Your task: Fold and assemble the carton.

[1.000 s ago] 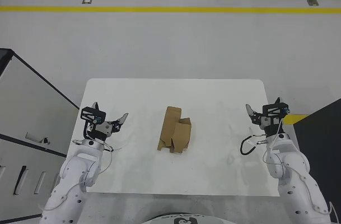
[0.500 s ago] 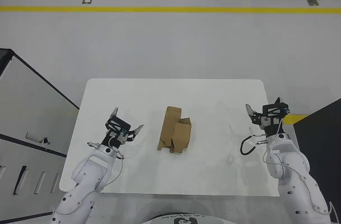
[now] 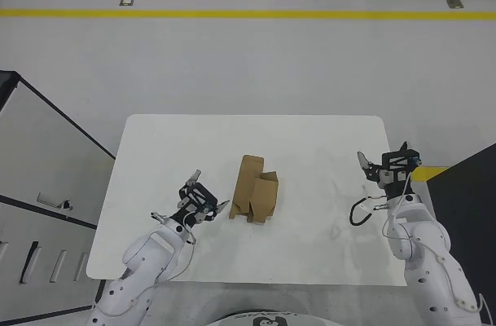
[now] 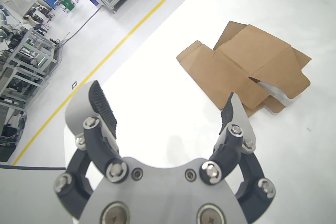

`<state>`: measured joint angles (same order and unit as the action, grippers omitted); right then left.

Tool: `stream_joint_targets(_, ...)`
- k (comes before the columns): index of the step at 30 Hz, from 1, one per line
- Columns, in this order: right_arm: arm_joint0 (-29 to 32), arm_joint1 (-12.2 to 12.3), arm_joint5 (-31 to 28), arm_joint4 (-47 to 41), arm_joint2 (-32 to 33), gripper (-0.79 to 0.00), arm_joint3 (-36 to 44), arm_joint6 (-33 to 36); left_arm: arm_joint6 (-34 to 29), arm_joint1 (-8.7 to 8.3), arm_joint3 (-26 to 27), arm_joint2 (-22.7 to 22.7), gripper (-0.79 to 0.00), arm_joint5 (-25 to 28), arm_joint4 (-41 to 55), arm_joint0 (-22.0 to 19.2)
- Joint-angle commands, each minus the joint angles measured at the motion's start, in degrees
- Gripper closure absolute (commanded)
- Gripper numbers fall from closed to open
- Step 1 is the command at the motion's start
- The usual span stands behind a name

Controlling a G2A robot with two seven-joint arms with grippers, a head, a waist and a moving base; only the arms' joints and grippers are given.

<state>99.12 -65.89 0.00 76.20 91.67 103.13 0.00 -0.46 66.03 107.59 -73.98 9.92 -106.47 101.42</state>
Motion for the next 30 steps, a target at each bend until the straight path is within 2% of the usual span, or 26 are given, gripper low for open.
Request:
stream_joint_targets(1,0.0,0.0,0.0,0.0,0.0,-0.785,0.0,0.0,0.04,0.0,0.07,-0.02,-0.785,-0.12,-0.69,0.01)
stream_joint_targets(8,0.0,0.0,0.0,0.0,0.0,-0.785,0.0,0.0,0.49,0.02,0.09,0.24,-0.785,-0.04,-0.59,0.04)
stream_joint_targets(10,0.0,0.0,0.0,0.0,0.0,-0.785,0.0,0.0,2.31,0.05,0.56,1.62,-0.785,1.08,-0.56,0.64)
stream_joint_targets(13,0.0,0.0,0.0,0.0,0.0,-0.785,0.0,0.0,2.64,0.0,0.3,4.51,-0.785,0.56,-7.18,1.21)
stream_joint_targets(19,0.0,0.0,0.0,0.0,0.0,-0.785,0.0,0.0,-2.21,0.92,-1.29,10.41,-0.785,-4.65,-12.62,0.04)
stream_joint_targets(27,0.0,0.0,0.0,0.0,0.0,-0.785,0.0,0.0,-2.21,0.92,-1.29,10.41,-0.785,-4.65,-12.62,0.04)
stream_joint_targets(30,0.0,0.0,0.0,0.0,0.0,-0.785,0.0,0.0,0.19,0.88,-1.16,11.75,-0.785,-4.99,-15.32,0.06)
